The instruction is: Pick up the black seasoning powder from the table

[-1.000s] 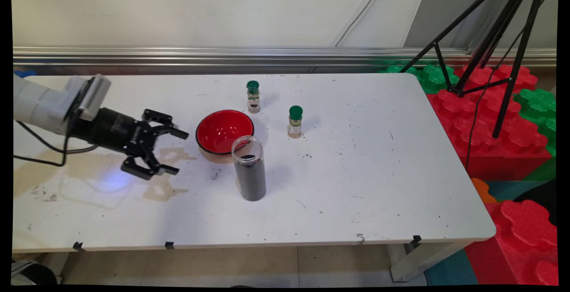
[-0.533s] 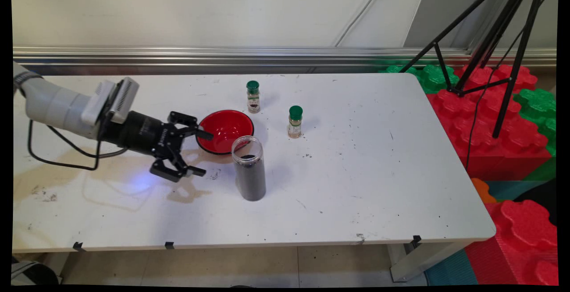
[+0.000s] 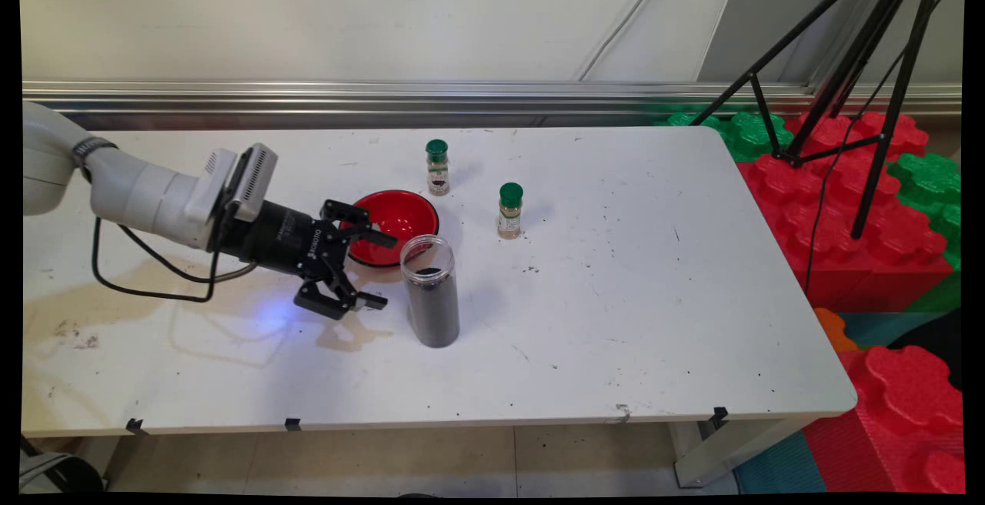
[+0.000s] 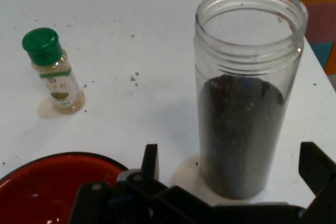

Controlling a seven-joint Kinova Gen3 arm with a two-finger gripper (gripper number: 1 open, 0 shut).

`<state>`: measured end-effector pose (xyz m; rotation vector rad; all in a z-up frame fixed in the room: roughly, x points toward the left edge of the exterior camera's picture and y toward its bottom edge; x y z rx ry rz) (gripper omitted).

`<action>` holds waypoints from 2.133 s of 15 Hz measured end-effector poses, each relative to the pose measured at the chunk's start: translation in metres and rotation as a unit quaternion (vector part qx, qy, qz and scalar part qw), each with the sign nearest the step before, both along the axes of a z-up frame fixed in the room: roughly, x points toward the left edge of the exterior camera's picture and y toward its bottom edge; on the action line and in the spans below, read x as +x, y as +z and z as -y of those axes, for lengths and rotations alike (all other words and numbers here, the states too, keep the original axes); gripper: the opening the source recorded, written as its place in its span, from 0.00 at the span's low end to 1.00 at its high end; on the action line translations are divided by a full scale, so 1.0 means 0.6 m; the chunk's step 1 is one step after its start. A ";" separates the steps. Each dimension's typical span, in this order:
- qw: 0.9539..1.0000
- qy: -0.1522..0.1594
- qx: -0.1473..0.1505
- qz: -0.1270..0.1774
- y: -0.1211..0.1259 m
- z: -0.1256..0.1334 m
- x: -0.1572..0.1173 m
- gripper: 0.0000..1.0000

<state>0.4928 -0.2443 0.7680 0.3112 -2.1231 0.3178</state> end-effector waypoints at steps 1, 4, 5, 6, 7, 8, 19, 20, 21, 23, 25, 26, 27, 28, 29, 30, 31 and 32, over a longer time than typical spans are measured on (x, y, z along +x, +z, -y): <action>1.000 0.001 0.001 -0.001 -0.005 0.003 -0.004 1.00; 1.000 0.005 0.003 -0.004 -0.017 0.011 -0.016 1.00; 1.000 0.006 0.003 -0.005 -0.021 0.013 -0.020 1.00; 1.000 0.006 0.004 -0.006 -0.024 0.016 -0.024 1.00; 1.000 0.006 0.004 -0.007 -0.026 0.017 -0.027 1.00; 1.000 0.006 0.005 -0.008 -0.028 0.018 -0.030 1.00; 1.000 0.000 0.011 -0.015 -0.060 0.024 -0.057 1.00; 1.000 0.000 0.011 -0.015 -0.063 0.025 -0.060 1.00; 1.000 0.000 0.011 -0.016 -0.066 0.027 -0.062 1.00; 1.000 0.001 0.010 -0.018 -0.072 0.030 -0.069 1.00; 1.000 0.001 0.010 -0.020 -0.076 0.032 -0.074 1.00; 1.000 0.001 0.010 -0.022 -0.079 0.033 -0.077 1.00; 1.000 0.002 0.010 -0.022 -0.081 0.034 -0.079 1.00; 1.000 0.002 0.010 -0.023 -0.083 0.035 -0.082 1.00; 1.000 0.003 0.010 -0.024 -0.085 0.036 -0.084 1.00; 1.000 0.003 0.010 -0.025 -0.086 0.037 -0.086 1.00; 1.000 0.003 0.010 -0.025 -0.088 0.038 -0.088 1.00; 1.000 0.003 0.009 -0.026 -0.090 0.038 -0.090 1.00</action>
